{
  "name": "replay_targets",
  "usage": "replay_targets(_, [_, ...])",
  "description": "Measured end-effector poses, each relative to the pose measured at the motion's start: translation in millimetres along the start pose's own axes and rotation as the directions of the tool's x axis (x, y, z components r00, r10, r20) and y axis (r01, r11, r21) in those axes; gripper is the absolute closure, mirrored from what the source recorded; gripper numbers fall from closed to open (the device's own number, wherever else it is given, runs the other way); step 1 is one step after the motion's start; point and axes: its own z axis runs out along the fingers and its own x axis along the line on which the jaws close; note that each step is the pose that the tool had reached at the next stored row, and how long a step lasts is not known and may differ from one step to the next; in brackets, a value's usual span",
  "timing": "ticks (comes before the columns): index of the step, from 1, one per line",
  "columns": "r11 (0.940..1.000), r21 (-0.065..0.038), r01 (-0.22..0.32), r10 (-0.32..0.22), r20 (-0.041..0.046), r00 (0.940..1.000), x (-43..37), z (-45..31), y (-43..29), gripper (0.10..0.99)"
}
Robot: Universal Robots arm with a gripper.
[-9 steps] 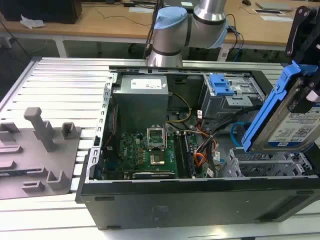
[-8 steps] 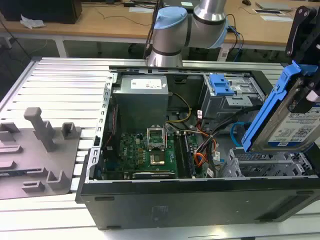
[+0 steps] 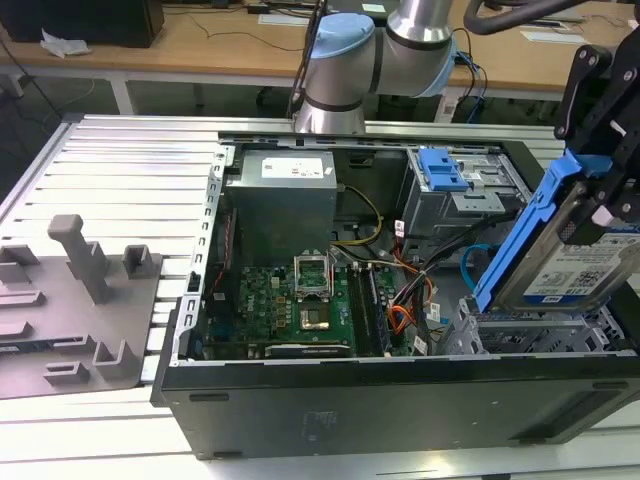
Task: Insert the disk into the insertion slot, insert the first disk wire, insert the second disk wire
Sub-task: 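Insert the disk into the insertion slot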
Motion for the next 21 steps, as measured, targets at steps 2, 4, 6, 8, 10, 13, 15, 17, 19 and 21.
replay_targets(2, [1.0,0.0,0.0,0.0,0.0103,0.9999,-0.1,3.7,-2.5,0.722])
replay_targets(4, [1.0,-0.001,0.0,0.0,0.011,0.9999,-0.8,7.2,-4.6,0.722])
replay_targets(6, [1.0,-0.001,0.0,0.0,0.011,0.9999,-1.8,10.2,-6.0,0.722])
replay_targets(8, [1.0,-0.002,0.0,0.0,0.0114,0.9999,-3.7,14.0,-8.3,0.722])
replay_targets(10, [1.0,-0.003,0.0,0.0,0.0114,0.9999,-5.9,18.6,-10.1,0.722])
replay_targets(13, [1.0,-0.003,0.0,0.0,0.0116,0.9999,-7.8,23.1,-11.0,0.722])
replay_targets(15, [1.0,-0.003,0.0,0.0,0.0116,0.9999,-8.3,26.3,-11.3,0.722])
replay_targets(17, [1.0,-0.003,0.0,0.0,0.0115,0.9999,-8.2,32.2,-11.5,0.722])
replay_targets(19, [1.0,-0.003,0.0,0.0,0.0116,0.9999,-8.2,36.8,-11.7,0.722])
replay_targets(21, [1.0,-0.003,0.0,0.0,0.0115,0.9999,-8.1,39.8,-11.8,0.722])
